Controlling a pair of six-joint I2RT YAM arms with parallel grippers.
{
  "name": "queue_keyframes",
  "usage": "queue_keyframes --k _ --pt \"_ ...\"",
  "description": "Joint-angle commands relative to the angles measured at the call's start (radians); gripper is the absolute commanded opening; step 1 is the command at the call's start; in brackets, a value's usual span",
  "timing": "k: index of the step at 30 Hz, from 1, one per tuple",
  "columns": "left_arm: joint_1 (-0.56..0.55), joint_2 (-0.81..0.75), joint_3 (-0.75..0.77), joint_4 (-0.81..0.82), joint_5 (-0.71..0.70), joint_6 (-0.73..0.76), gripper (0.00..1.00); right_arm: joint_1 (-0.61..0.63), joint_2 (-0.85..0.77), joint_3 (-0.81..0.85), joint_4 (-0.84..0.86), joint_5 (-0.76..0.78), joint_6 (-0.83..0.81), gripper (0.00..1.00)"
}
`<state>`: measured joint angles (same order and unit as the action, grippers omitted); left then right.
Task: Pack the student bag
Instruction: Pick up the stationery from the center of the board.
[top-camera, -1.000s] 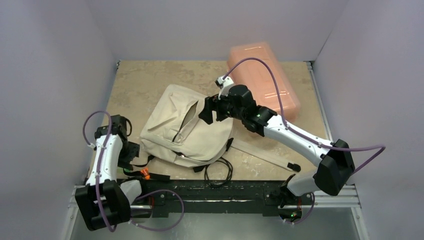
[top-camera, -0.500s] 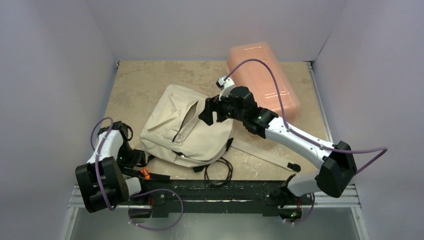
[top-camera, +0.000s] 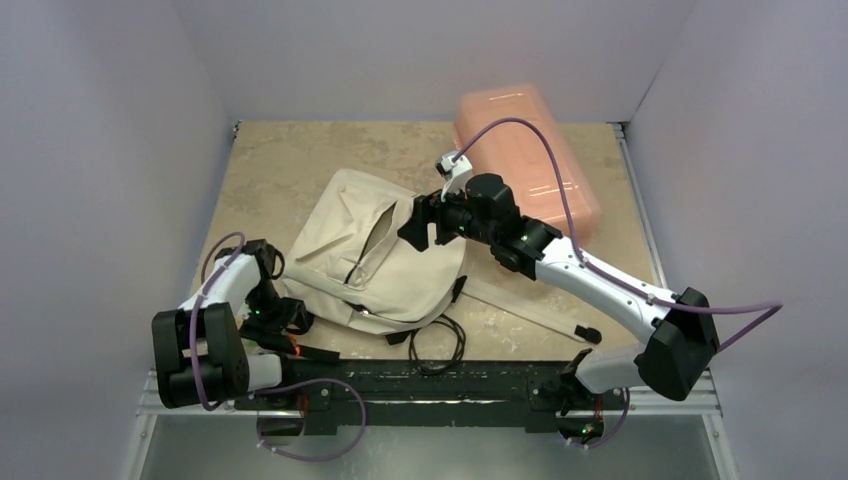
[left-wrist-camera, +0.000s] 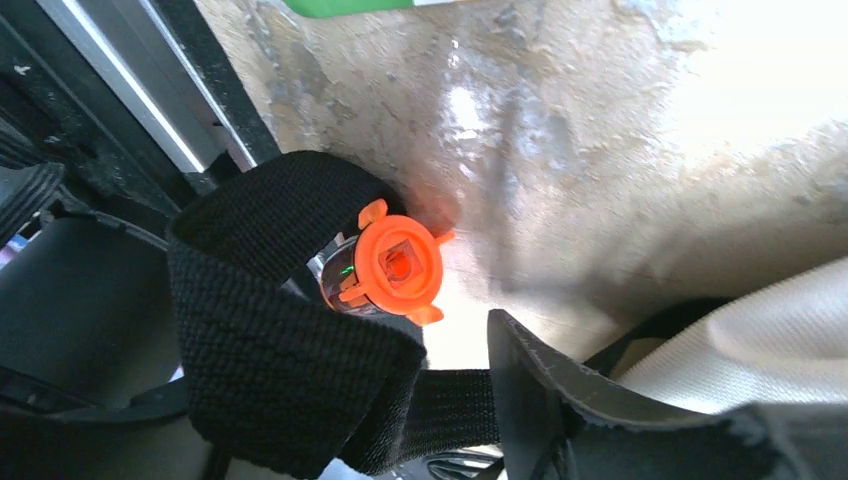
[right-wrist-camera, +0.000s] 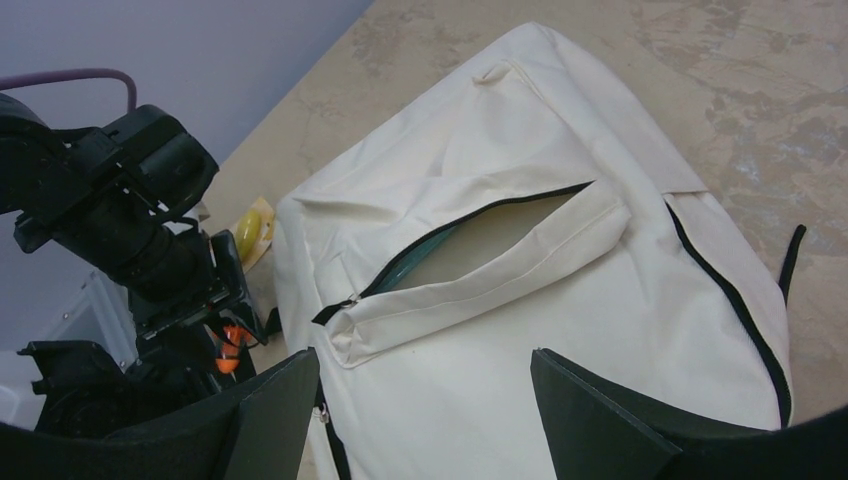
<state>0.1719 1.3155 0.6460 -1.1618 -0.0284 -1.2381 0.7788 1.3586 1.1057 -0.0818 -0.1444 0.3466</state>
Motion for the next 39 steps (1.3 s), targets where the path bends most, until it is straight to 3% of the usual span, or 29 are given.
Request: queue_keyframes --k 1,3,6,15,20,24,30,33,39 --pt "-0.008 -0.048 0.000 0.023 0.021 -0.072 0.56 0.002 -0.036 -0.007 0.047 -0.004 -0.012 0.82" --pt "-0.008 -0.050 0.020 0.003 -0.053 -0.052 0.61 0.003 -0.036 -0.008 0.049 -0.009 -0.011 0.82" --pt "-0.008 -0.046 0.042 -0.016 -0.140 -0.018 0.77 0.003 -0.036 -0.009 0.053 -0.018 -0.008 0.82" --pt "-0.010 -0.084 0.030 0.002 -0.178 -0.026 0.80 0.003 -0.044 -0.018 0.068 -0.027 -0.003 0.82" --pt "-0.015 -0.104 0.024 0.016 -0.169 -0.070 0.73 0.003 -0.047 -0.021 0.073 -0.036 -0.001 0.82" --pt "-0.015 -0.087 -0.053 0.144 -0.045 -0.079 0.66 0.003 -0.051 -0.022 0.074 -0.035 -0.001 0.82" --pt "-0.017 -0.193 -0.121 0.175 -0.114 -0.134 0.64 0.004 -0.055 -0.024 0.077 -0.036 -0.002 0.82" --pt "-0.017 -0.239 -0.127 0.193 -0.123 -0.125 0.50 0.003 -0.050 -0.026 0.079 -0.037 0.000 0.82" --pt "-0.019 -0.242 -0.062 0.113 -0.150 -0.099 0.34 0.004 -0.044 -0.029 0.089 -0.037 0.000 0.82"
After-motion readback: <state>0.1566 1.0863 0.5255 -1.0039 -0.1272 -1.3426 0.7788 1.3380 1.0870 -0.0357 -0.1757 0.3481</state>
